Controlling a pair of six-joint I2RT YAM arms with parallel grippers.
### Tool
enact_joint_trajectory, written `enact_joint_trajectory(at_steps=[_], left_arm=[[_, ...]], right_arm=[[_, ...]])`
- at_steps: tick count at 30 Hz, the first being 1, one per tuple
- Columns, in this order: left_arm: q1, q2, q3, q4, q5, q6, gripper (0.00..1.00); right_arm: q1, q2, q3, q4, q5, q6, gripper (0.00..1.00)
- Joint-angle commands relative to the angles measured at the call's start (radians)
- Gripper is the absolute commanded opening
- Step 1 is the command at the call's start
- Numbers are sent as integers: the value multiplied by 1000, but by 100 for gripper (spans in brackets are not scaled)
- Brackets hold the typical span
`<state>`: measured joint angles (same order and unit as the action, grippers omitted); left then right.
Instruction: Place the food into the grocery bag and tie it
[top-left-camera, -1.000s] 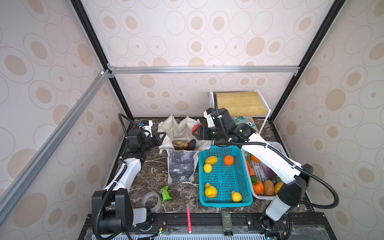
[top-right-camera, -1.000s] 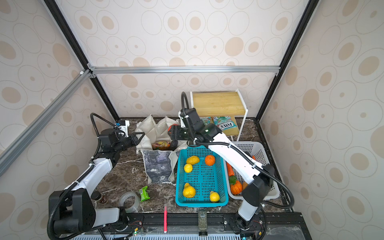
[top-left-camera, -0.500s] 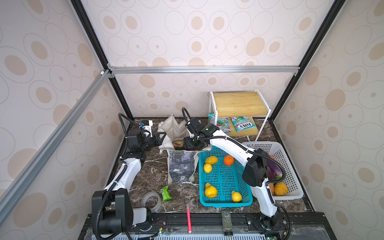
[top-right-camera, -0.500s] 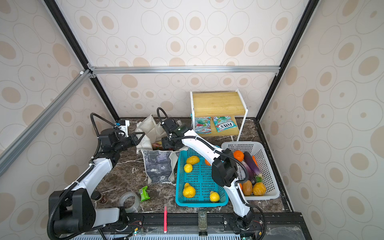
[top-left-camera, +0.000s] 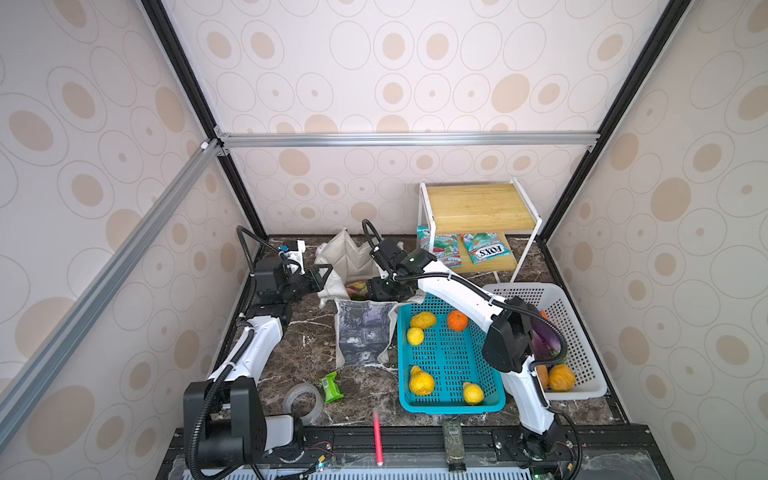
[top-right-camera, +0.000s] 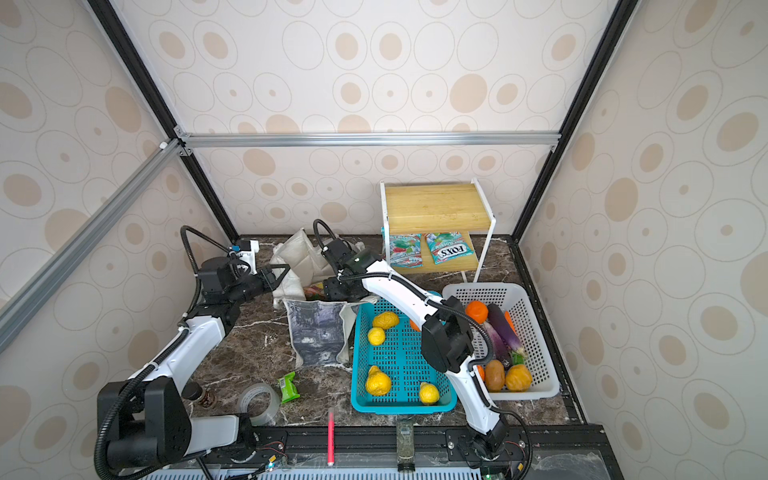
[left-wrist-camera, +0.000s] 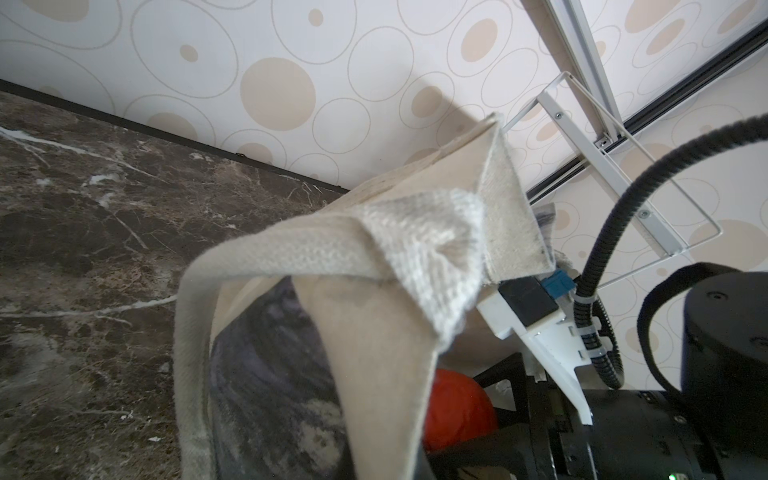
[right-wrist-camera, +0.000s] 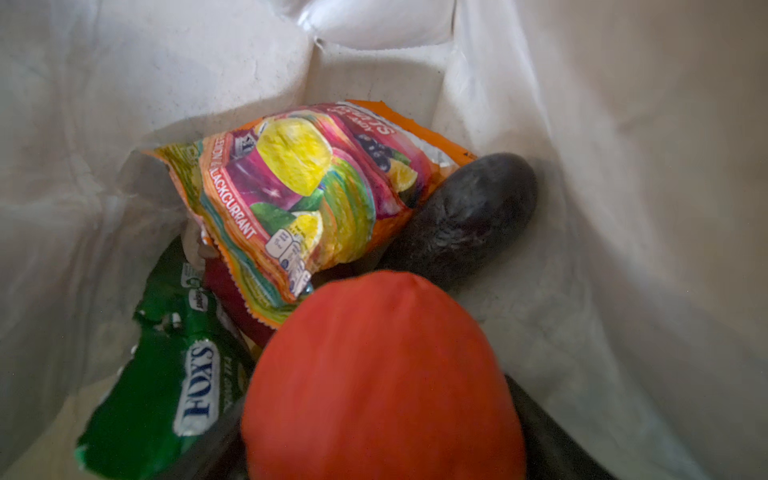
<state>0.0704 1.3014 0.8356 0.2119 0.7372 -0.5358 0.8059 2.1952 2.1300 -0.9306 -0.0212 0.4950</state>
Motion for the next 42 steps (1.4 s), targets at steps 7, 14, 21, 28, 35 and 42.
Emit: enact_joint_trajectory(at_steps=[7, 14, 21, 28, 35, 42], left_arm=[[-1, -19, 10, 49, 20, -3, 0], [-2, -26, 9, 52, 19, -5, 0], [-2, -25, 8, 51, 15, -1, 0], [-9, -7, 45, 13, -18, -38, 0], [-88, 19, 325, -315, -189, 59, 0], [-199, 39, 466, -344, -204, 2, 0]], right_arm=[[1, -316, -100, 10, 127, -25, 100], [-52, -515, -312, 44, 199, 3, 100], [-115, -575, -555, 203, 65, 83, 91], [-103, -472, -515, 294, -98, 77, 9], [-42, -469, -318, 280, -45, 43, 0], [24, -346, -106, 251, -54, 76, 0]])
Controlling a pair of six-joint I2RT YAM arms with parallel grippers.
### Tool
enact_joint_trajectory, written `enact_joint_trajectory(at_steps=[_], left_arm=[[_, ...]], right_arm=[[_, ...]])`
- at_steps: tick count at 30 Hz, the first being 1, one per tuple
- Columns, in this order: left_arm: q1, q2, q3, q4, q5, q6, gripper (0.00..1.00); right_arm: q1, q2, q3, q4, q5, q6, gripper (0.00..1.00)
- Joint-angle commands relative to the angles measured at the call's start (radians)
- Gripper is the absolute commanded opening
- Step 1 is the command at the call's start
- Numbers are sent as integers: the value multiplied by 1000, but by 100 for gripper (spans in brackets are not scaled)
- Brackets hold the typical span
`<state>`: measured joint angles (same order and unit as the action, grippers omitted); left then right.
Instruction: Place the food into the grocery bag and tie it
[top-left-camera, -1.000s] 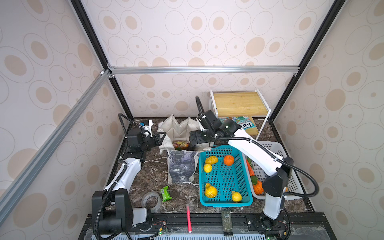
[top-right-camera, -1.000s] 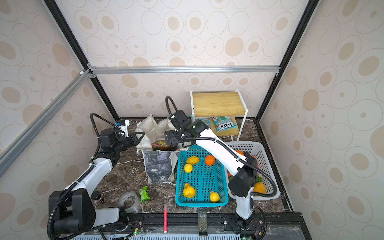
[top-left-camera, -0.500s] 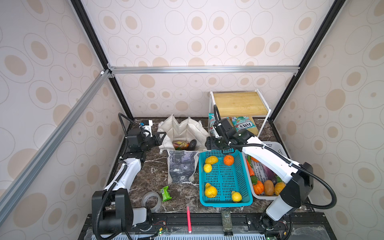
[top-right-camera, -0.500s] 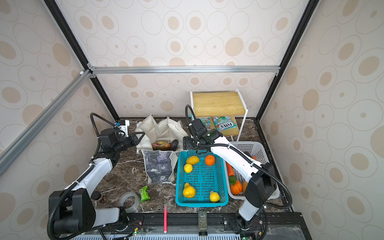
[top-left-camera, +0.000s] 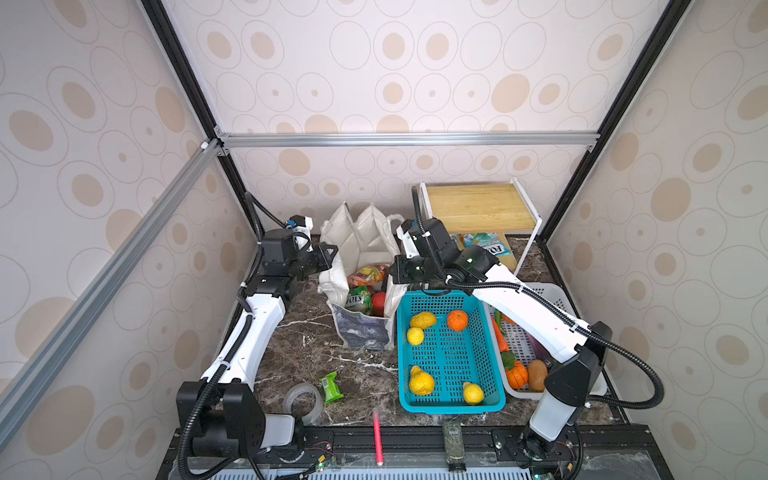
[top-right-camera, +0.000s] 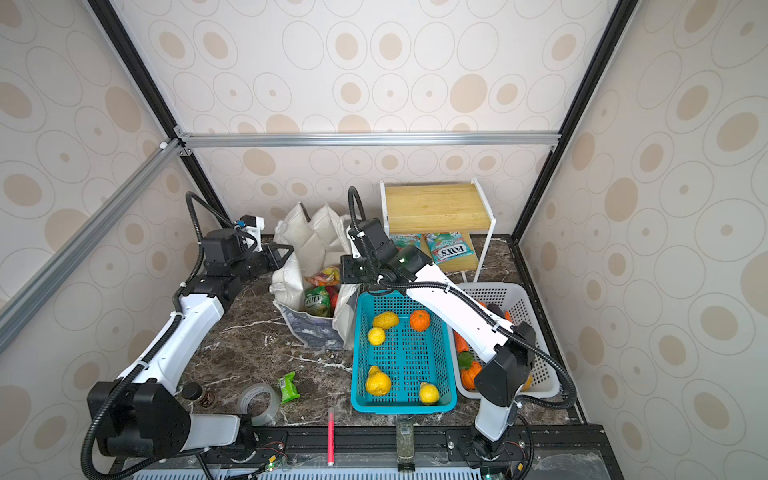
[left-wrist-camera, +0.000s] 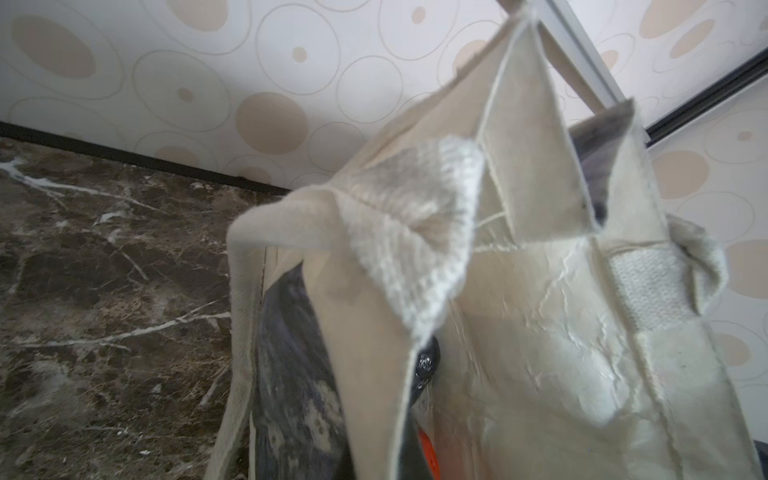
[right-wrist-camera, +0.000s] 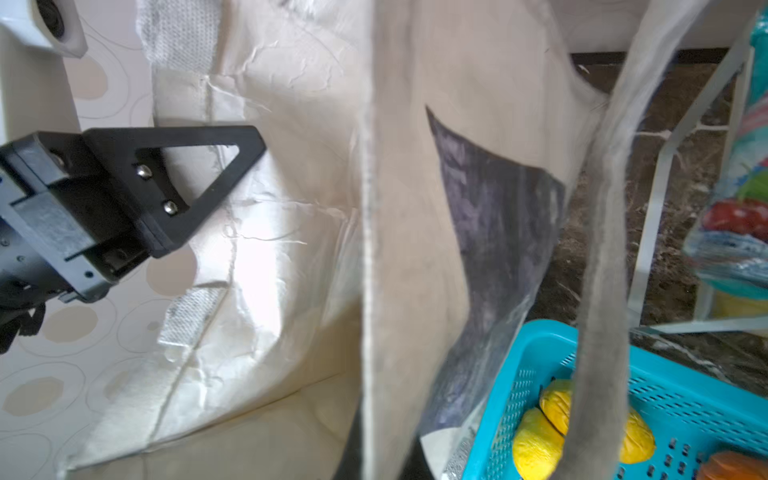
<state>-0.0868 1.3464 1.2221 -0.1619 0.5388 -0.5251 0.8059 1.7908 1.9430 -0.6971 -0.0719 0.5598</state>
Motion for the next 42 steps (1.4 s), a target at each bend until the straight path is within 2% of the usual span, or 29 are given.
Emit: enact_joint_trajectory(at_steps=[1, 3, 6, 9, 17, 23, 26, 31, 32, 33, 36, 42], left_arm=[[-57, -4, 82, 43, 3, -20, 0], [-64, -2, 84, 49, 9, -33, 0], [-64, 2, 119, -19, -46, 13, 0], [-62, -3, 126, -49, -63, 42, 0], [-63, 16, -15, 50, -58, -7, 0], [-59, -10, -16, 55, -101, 16, 5], [-46, -34, -10, 79, -104, 7, 22], [-7, -73, -17, 105, -133, -35, 70], [3, -84, -25, 109, -139, -46, 94], [16, -101, -37, 118, -143, -63, 99], [76, -155, -78, 146, -145, -140, 99], [269, -312, -202, 145, -181, -416, 99]], right_arm=[[29, 84, 116, 1, -3, 12, 0], [29, 118, 160, -33, 7, 15, 0], [28, 124, 153, -47, 29, 15, 0], [25, 93, 96, -25, 46, 21, 0], [-26, 21, -130, 61, 50, 75, 0], [-45, 54, -164, 29, 30, 76, 0], [-45, 58, -164, 11, 35, 65, 0], [-59, 47, -189, 1, 40, 65, 0], [-63, 45, -193, -1, 39, 65, 0], [-66, 43, -194, -2, 39, 63, 0], [-76, 32, -206, -3, 43, 61, 0], [-85, 8, -252, 26, 37, 70, 0]])
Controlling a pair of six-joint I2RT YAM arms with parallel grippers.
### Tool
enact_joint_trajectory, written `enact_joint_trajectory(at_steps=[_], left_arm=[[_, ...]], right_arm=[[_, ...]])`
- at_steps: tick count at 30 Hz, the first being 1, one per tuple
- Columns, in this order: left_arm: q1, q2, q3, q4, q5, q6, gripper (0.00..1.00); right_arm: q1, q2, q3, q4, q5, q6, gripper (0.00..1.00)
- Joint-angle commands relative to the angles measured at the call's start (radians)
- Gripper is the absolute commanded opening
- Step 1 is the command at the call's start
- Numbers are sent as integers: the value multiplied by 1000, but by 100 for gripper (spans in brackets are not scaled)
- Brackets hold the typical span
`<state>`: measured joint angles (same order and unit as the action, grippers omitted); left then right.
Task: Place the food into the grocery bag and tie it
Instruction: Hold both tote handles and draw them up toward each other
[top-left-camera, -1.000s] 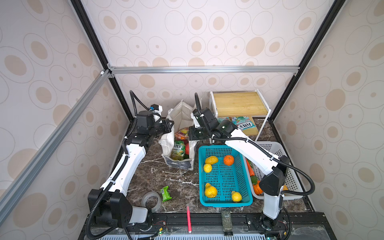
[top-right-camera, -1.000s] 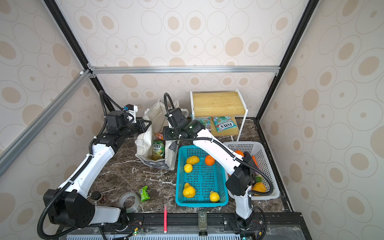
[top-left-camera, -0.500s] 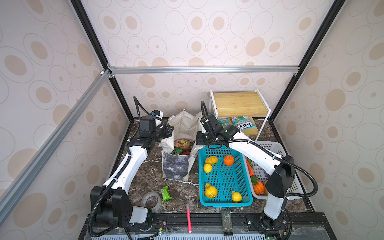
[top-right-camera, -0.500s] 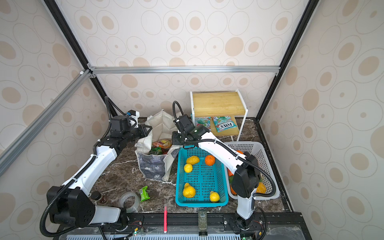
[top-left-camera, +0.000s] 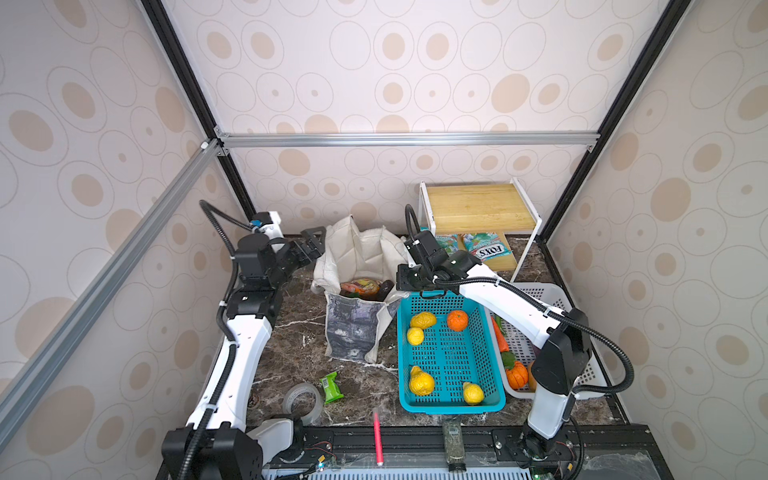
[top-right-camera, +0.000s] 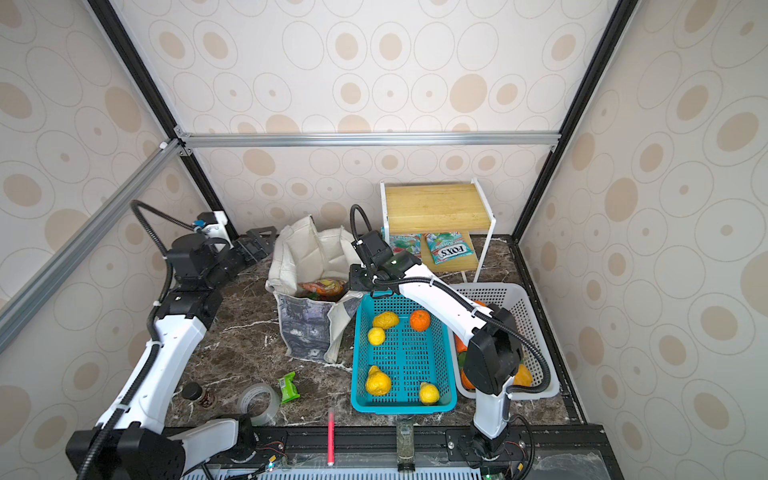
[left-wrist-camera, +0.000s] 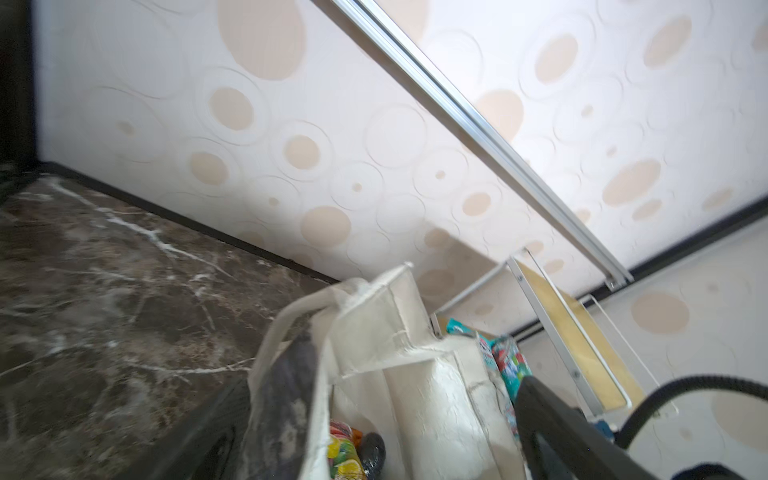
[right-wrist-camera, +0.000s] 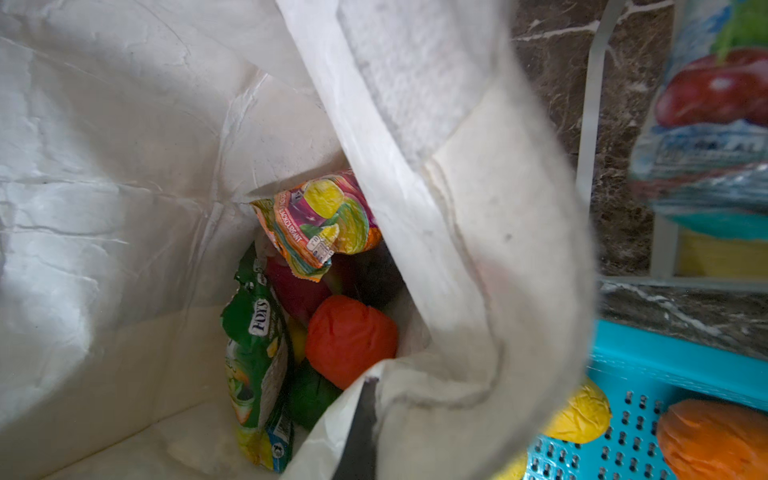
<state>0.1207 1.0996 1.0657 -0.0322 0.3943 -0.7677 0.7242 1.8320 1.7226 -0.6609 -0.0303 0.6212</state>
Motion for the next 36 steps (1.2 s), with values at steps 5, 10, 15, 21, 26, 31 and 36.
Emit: enact_joint_trajectory(at_steps=[5, 10, 15, 21, 26, 31, 36], left_arm=[[102, -155, -211, -1, -91, -407, 99], [77, -129, -350, 26, 9, -672, 99], [6, -78, -427, 207, 44, -817, 99], [-114, 36, -508, 523, 40, -979, 93], [-183, 102, -555, 762, -4, -1045, 40], [-170, -13, -506, 678, -137, -863, 0], [-170, -101, -310, 278, -258, -521, 0]], right_arm=[[-5, -41, -38, -11, -10, 6, 0], [-5, -46, -50, -11, -7, 3, 0], [-5, -47, -69, 1, -14, 10, 0], [-6, -66, -101, 15, -7, 14, 0], [-6, -66, -103, 14, -11, 10, 0], [-6, -74, -107, 11, -6, 6, 0], [-5, -76, -102, 10, -5, -5, 0]])
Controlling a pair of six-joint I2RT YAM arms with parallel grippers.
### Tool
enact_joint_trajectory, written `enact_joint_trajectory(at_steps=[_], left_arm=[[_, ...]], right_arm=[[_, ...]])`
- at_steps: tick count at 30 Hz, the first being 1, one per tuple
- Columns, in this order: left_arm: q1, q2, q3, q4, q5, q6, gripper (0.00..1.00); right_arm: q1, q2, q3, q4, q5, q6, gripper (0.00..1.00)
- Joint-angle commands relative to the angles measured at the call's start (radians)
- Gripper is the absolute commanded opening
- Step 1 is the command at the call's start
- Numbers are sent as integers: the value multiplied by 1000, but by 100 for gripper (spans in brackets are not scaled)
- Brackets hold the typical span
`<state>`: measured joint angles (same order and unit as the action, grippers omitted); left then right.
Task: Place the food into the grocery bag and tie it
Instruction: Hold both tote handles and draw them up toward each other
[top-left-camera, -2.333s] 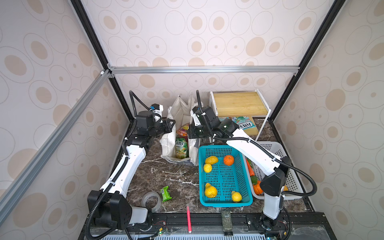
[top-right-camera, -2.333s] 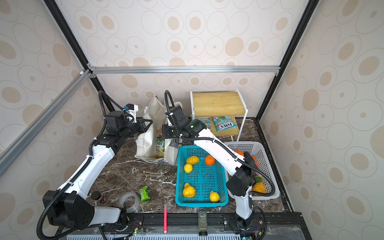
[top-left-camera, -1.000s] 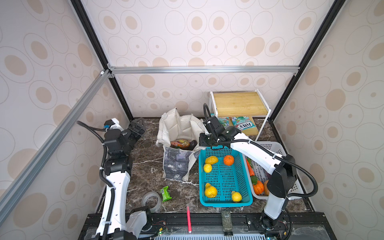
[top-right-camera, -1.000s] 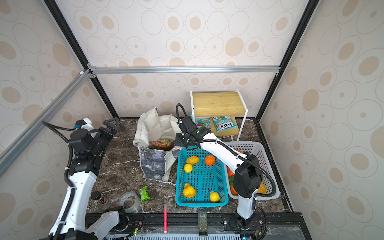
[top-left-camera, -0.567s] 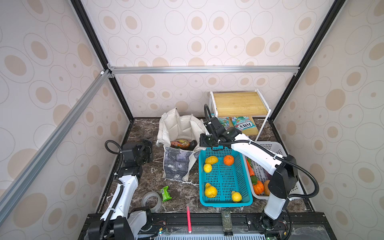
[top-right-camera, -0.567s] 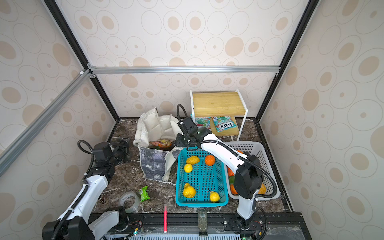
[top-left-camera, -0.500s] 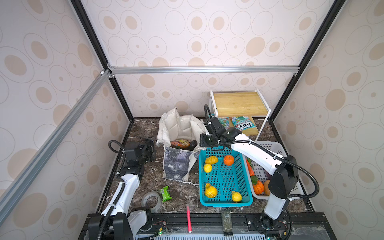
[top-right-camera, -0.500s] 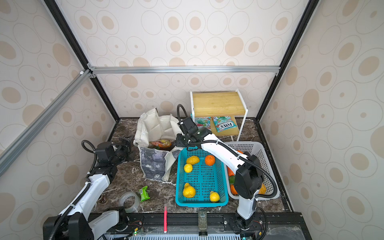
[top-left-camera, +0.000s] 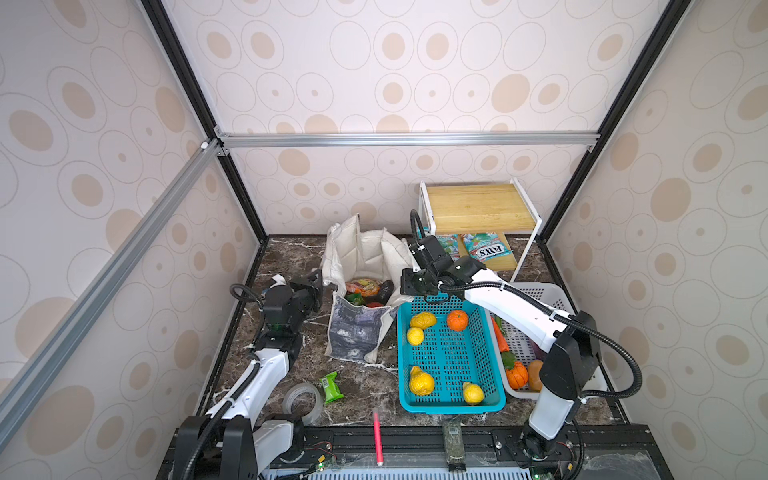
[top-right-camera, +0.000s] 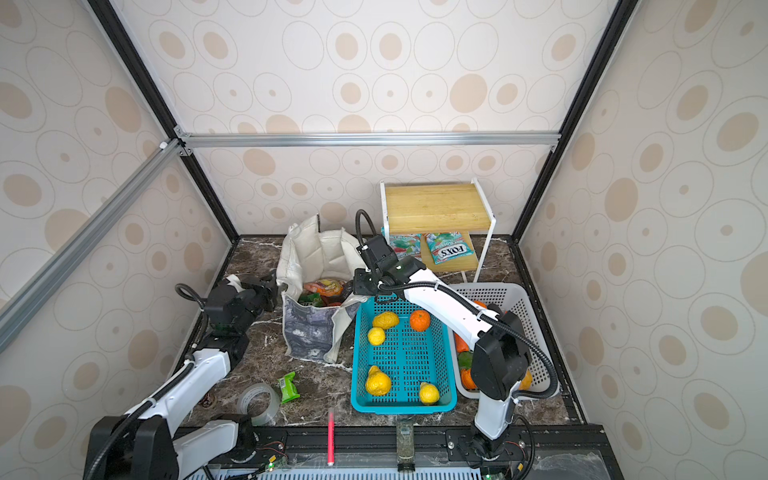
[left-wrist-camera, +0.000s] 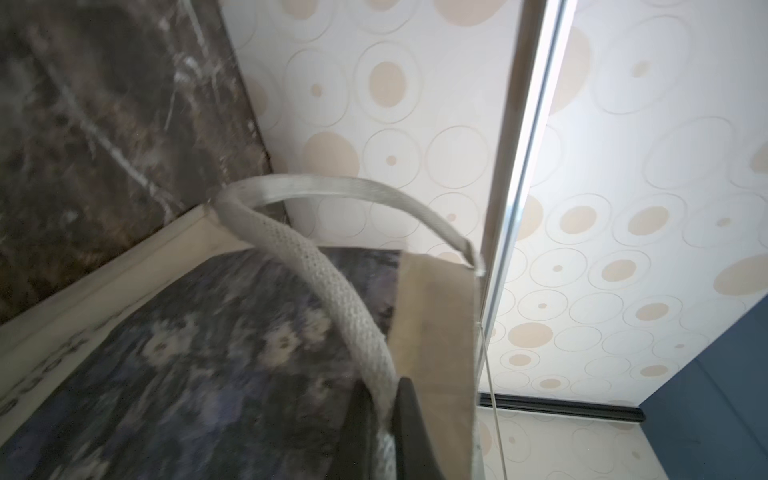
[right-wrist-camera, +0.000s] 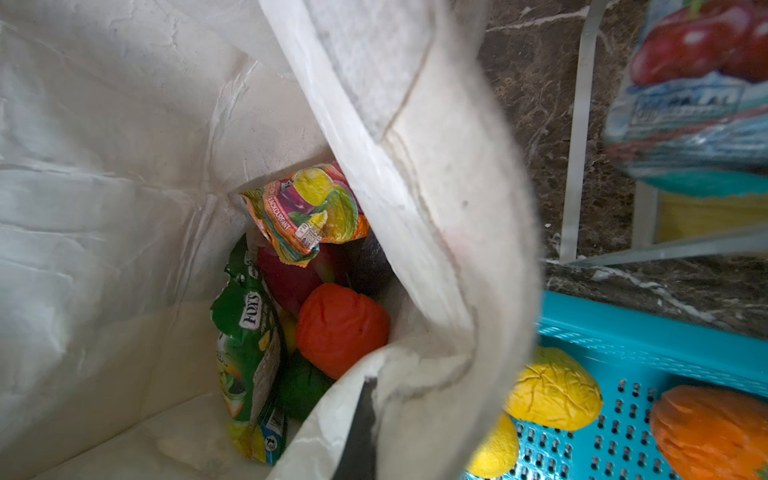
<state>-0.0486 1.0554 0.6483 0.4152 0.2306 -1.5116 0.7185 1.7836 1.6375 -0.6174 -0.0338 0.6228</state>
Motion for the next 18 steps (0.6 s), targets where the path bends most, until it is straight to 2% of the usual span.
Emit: enact_joint_trajectory(at_steps=[1, 4, 8, 10, 12, 14, 16, 18], left_arm=[[-1, -71, 114, -196, -116, 254, 0], [-1, -105, 113, -230, -154, 337, 0], [0, -105, 117, -202, -135, 459, 0], [-1, -93, 122, -218, -137, 473, 0], [-1, -92, 126, -235, -150, 487, 0], [0, -107, 120, -246, -188, 494, 0], [1, -135, 103, -253, -231, 493, 0], [1, -162, 86, -258, -265, 496, 0]], right_arm=[[-1, -27, -15, -33, 0, -7, 0], [-1, -26, -8, -33, 5, -13, 0], [-4, -24, 21, -44, 3, -31, 0], [-4, -33, 49, -59, -3, -49, 12], [-4, -61, 64, -62, 2, -61, 38], [-5, -120, 42, -16, 21, -71, 58], [-6, -200, -9, 56, 51, -66, 69], [-6, -267, -48, 76, 90, -50, 74]])
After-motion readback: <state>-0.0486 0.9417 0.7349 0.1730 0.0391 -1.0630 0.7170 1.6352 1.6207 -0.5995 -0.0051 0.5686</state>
